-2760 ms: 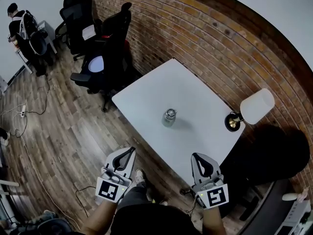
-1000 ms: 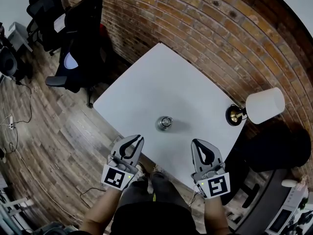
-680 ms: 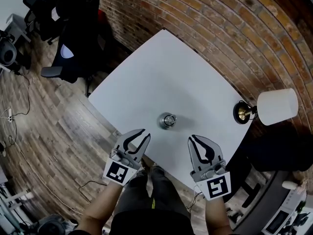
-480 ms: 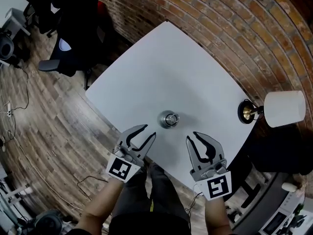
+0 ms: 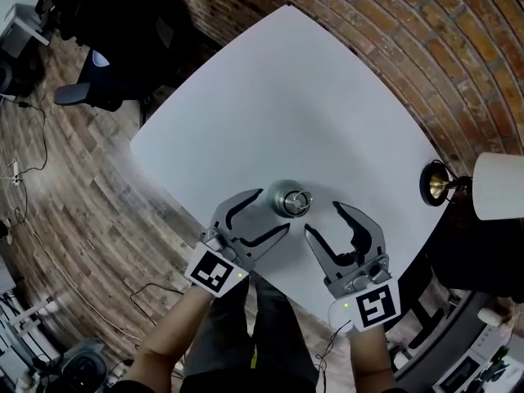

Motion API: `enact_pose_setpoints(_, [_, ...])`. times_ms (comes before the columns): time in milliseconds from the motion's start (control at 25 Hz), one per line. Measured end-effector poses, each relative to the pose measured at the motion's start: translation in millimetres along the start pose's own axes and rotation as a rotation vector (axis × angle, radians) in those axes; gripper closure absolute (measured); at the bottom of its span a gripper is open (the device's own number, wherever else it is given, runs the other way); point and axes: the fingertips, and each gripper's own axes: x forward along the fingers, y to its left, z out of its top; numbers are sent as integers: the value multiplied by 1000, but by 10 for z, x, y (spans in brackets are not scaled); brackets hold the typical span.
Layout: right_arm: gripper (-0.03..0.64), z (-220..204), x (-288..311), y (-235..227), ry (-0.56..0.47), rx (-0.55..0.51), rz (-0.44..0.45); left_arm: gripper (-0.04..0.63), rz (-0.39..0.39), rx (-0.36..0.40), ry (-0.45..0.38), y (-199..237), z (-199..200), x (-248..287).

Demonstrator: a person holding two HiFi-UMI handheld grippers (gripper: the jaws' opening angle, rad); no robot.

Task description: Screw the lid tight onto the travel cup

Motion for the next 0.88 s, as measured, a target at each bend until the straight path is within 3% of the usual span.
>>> enact_pose_setpoints(160, [385, -88, 96, -15, -10, -3, 47, 264, -38, 77, -20, -6, -10, 128])
enact_pose_setpoints(520, [350, -262, 262, 24, 2, 29, 152, 247, -80, 84, -23, -31, -61, 318])
enact_pose_setpoints(880, [347, -328, 432, 127, 20, -12, 284, 248, -126, 113, -26, -30, -44, 400])
